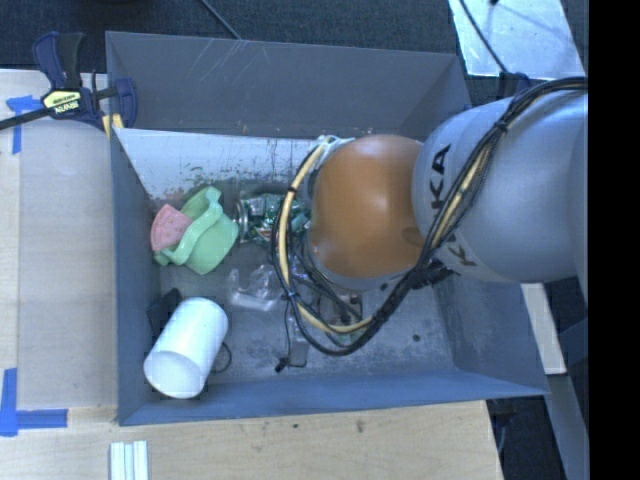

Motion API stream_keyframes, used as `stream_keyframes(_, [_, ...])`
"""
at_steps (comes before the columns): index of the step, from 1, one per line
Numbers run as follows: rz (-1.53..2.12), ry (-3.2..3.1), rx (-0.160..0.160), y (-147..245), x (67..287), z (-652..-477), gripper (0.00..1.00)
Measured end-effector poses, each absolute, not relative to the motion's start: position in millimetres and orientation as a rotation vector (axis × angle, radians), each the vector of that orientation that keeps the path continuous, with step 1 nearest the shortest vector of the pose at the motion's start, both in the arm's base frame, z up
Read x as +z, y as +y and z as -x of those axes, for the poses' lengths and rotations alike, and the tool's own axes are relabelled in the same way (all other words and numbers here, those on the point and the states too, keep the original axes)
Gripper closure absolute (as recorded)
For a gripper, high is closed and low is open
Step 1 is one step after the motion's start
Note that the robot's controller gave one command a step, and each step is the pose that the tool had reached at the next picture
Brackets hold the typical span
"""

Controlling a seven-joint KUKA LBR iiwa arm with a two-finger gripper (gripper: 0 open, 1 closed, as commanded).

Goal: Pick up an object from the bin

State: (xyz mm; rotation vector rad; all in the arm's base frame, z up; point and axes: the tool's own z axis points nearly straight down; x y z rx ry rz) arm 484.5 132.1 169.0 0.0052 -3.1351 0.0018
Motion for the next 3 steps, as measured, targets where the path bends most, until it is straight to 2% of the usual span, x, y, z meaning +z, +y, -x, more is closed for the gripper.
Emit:
stream_keyframes(1, [0.0, -3.143, -0.001, 131.5, 173.6, -486.2, 0.0])
stream_keyframes(2, [-0.167, -3.147, -0.004, 118.2, 149.2, -493.1, 0.0])
stream_keyframes(3, [-0.399, -3.108, 0.0, 90.4, 133.0, -507.1, 0.0])
